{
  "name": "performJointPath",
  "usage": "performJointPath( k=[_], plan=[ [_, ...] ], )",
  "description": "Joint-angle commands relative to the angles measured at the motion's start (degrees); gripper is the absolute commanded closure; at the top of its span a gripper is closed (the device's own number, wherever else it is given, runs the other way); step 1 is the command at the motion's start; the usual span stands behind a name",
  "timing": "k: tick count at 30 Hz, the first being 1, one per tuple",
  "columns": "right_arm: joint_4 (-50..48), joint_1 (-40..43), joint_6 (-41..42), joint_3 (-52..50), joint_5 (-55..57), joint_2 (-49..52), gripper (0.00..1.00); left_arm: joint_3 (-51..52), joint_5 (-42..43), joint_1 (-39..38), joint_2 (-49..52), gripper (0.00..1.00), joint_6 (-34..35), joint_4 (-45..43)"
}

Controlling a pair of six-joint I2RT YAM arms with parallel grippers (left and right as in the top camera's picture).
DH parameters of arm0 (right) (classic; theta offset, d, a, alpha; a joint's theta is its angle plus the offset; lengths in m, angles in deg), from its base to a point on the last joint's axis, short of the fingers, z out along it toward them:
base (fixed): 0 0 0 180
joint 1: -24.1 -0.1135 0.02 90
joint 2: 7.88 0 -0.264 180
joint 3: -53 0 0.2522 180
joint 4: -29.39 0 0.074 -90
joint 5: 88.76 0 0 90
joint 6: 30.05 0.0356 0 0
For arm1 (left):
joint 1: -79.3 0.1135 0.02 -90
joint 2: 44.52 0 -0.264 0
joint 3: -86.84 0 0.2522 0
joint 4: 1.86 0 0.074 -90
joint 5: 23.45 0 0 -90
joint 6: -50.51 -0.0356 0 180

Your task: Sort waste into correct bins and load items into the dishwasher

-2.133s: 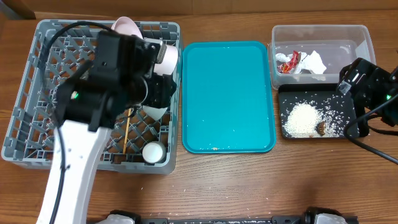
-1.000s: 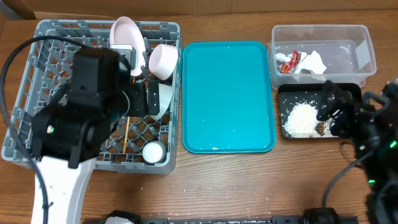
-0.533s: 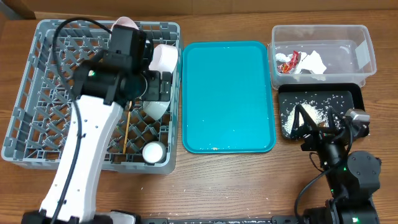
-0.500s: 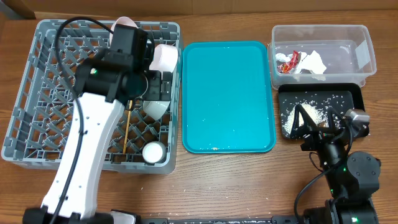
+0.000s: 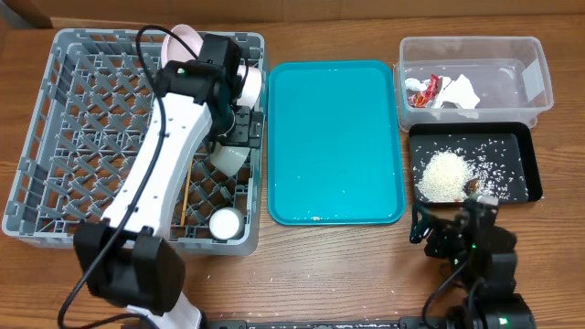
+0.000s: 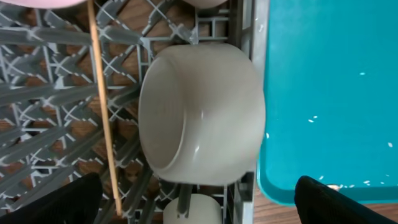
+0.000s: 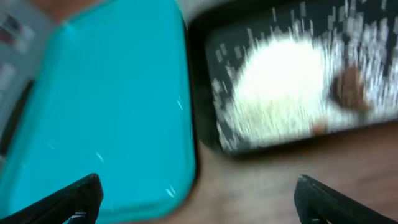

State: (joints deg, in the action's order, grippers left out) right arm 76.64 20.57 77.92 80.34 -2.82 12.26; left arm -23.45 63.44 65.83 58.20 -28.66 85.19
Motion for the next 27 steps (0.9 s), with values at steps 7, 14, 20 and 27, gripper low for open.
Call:
performJointPath(
  k=[7, 14, 20, 27],
  plan=[
    [3.2, -0.5, 0.0, -4.6, 0.1, -3.9, 0.0, -0.7, 0.1, 0.0, 5.8, 0.0, 1.0, -7.4],
    [3.1, -0.5, 0.0, -4.6, 0.1, -3.9, 0.0, -0.7, 0.1, 0.0, 5.8, 0.0, 1.0, -8.0],
    [3.1, -0.5, 0.0, -4.6, 0.1, -3.9, 0.0, -0.7, 0.1, 0.0, 5.8, 0.0, 1.0, -8.0],
    [3.1, -2.8, 0.0, -4.6, 0.1, -4.8, 0.0, -0.7, 0.1, 0.0, 5.8, 0.0, 1.0, -8.0]
  ],
)
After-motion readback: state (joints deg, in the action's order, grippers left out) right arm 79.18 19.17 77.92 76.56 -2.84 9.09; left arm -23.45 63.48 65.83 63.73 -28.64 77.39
